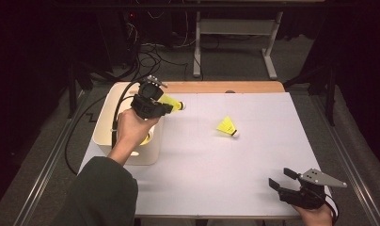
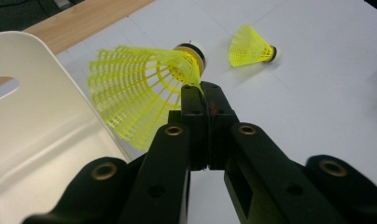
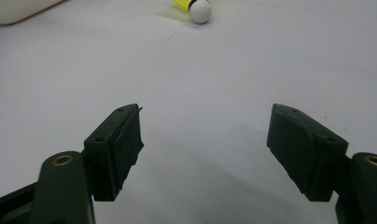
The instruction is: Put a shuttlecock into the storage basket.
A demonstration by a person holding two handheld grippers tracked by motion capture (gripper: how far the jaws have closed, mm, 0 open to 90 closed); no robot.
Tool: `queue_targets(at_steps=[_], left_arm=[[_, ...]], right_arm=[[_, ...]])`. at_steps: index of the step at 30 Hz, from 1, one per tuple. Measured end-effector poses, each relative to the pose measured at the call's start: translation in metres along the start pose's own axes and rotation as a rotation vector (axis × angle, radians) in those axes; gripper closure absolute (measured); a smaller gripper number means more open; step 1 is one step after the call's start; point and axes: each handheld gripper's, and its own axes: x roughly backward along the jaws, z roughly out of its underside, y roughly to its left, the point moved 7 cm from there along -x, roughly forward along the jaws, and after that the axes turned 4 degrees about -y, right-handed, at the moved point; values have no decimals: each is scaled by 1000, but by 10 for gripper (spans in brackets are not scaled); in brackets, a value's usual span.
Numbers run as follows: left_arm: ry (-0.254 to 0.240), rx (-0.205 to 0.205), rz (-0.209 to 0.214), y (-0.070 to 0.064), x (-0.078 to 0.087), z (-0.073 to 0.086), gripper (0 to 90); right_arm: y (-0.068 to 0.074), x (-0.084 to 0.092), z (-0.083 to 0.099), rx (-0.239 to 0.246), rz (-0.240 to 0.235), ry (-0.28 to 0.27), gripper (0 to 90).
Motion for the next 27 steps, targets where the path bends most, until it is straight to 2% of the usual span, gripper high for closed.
queue_targets(at_steps=[27], left_arm=[[-11,30,-23,13,8,6,891]], right_arm=[[0,0,0,0,0,1,268]])
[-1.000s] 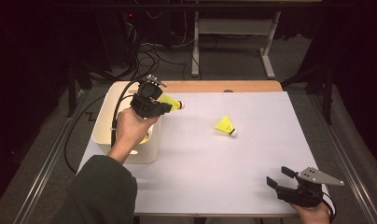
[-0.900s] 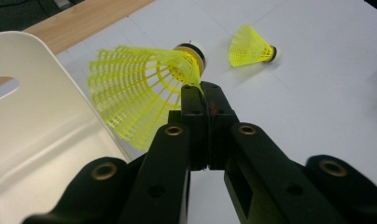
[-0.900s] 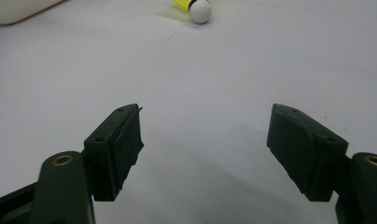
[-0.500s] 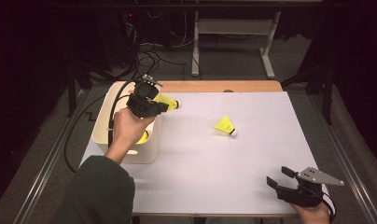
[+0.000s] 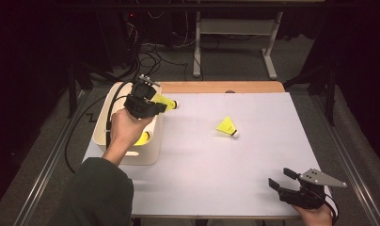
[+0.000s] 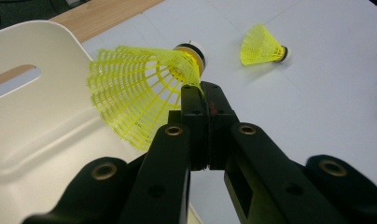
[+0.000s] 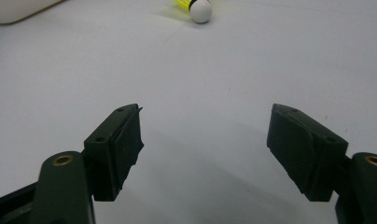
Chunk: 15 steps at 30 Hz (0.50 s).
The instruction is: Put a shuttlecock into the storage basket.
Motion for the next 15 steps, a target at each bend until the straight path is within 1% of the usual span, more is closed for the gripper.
queue_targets(at_steps=[15], left_arm=[[-4,8,-7,5,4,2,892]], right_arm=[[0,0,0,-2,-1,1,268]])
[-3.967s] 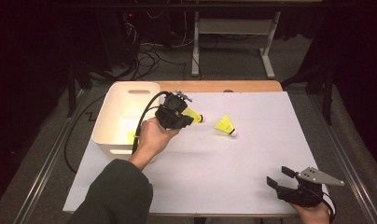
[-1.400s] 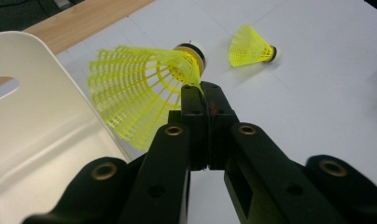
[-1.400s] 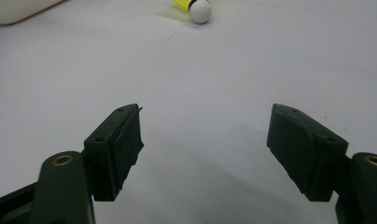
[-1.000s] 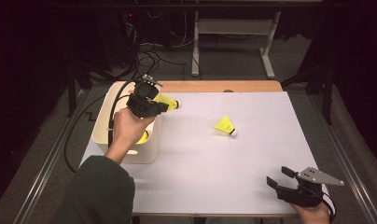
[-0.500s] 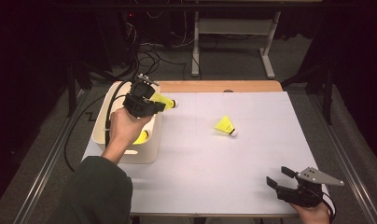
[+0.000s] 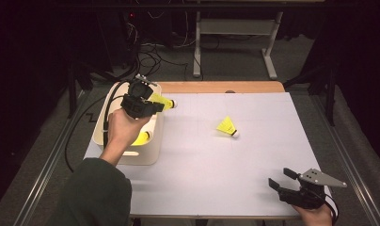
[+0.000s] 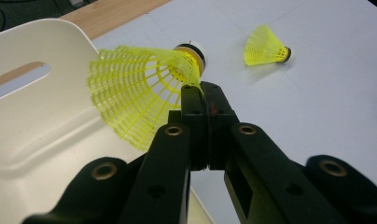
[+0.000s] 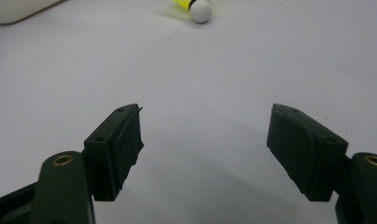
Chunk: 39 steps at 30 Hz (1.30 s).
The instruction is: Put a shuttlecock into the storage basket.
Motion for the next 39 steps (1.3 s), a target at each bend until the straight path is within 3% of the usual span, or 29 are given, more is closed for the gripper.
queue_targets(at_steps=[39], left_arm=[[-9,48,-51,24,13,14,892]], right_arm=[[0,-1,0,5,0,2,268]])
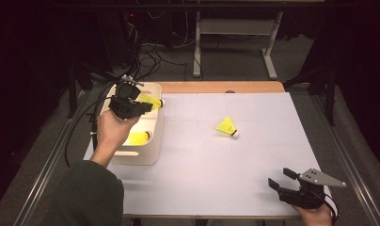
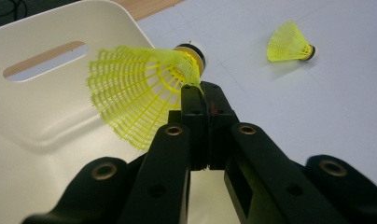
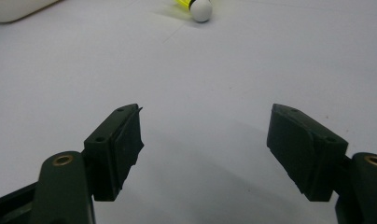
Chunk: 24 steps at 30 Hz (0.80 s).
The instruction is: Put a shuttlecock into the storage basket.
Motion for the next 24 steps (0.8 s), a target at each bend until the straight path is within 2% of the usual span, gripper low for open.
queue_targets(at_steps=[24], left_arm=[[0,48,-18,17,1,9,892]], right_arm=[[0,0,0,1,0,0,269]])
